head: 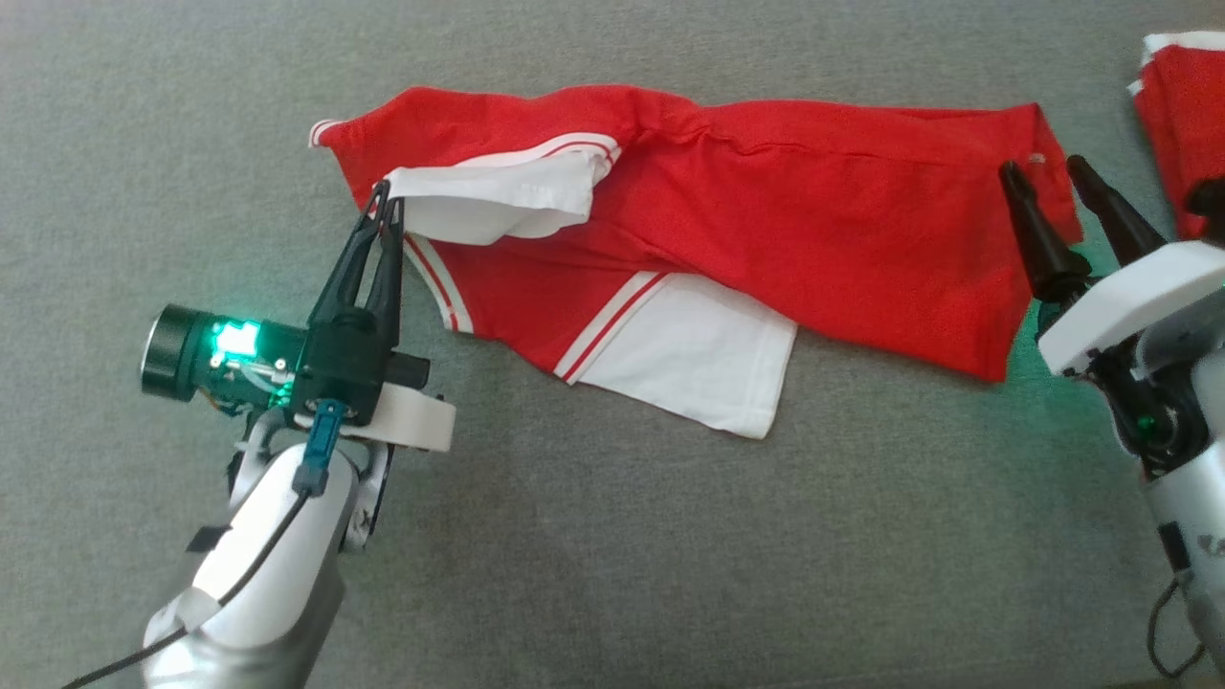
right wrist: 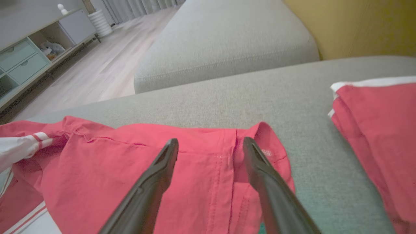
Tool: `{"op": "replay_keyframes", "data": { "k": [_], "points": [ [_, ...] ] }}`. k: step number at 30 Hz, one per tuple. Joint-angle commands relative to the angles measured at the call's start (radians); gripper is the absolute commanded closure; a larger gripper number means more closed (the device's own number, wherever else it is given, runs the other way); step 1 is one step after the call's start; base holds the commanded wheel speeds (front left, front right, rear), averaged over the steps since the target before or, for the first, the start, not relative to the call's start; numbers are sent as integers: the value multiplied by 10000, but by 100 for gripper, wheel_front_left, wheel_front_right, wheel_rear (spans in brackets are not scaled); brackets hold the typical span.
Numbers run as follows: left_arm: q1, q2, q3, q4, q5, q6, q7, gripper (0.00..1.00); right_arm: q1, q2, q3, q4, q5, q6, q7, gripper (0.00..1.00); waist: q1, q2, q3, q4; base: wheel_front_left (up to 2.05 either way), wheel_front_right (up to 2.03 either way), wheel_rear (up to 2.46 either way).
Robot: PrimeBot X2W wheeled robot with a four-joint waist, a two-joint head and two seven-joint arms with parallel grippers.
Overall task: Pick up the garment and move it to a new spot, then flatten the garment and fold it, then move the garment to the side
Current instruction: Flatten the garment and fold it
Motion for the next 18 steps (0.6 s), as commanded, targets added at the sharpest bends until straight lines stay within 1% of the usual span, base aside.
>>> {"op": "replay_keyframes", "data": {
  "k": [1,3,6,15,16,17,18],
  "points": [
    [-110,317,335,-375,96,97,49,100,-78,-236,185,-136,214,-7,137,0,-1,0,50,60,0,0,0],
    [-98,315,307,-448,79,101,73,100,-250,-334,323,80,577,-7,354,0,-1,0,101,118,0,0,0],
    [-83,326,280,-522,49,107,93,100,-483,-403,544,359,943,-7,354,0,-1,0,159,173,0,0,0],
    [-92,455,229,-588,-14,93,187,100,-1004,-413,1167,1264,1581,-7,-108,1,-1,0,175,254,0,0,0],
    [-102,461,220,-598,-17,97,201,100,-1044,-422,1203,1367,1646,-7,-175,11,-1,0,172,271,0,0,0],
    [-110,469,213,-606,-18,102,211,100,-1087,-429,1248,1452,1699,-7,-249,29,-1,0,170,287,0,0,0],
    [-116,476,206,-612,-22,107,217,100,-1133,-440,1289,1535,1736,-7,-350,55,-1,0,167,302,0,0,0]
  ]
}}
